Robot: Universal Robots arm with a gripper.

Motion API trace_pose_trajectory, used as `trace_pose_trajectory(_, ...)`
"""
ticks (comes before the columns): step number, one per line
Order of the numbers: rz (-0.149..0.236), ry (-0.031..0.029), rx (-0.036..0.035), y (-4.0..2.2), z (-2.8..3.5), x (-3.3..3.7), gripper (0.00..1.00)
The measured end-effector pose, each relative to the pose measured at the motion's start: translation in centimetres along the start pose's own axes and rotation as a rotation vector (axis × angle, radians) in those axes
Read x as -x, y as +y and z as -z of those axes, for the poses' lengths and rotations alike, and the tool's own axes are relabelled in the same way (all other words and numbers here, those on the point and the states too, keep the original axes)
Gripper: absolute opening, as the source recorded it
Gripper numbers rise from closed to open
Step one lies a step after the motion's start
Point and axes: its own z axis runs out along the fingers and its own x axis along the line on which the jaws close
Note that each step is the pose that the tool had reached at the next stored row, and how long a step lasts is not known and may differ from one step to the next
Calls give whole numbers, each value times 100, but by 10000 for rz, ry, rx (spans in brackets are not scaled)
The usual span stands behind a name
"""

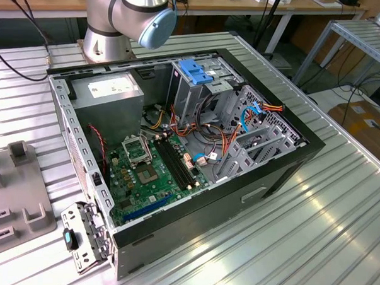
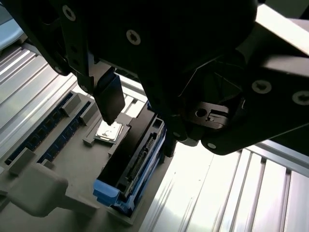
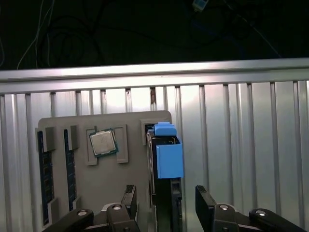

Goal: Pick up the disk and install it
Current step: 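Pick up the disk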

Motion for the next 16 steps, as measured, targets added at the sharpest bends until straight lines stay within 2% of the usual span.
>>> trace_pose_trajectory(9, 32, -2, -31, 0, -161, -2, 60)
trace_pose_trajectory(13, 46, -1, -36, 0, -207, -3, 60)
trace_pose_trajectory(16, 46, 0, -34, 0, -209, -3, 60)
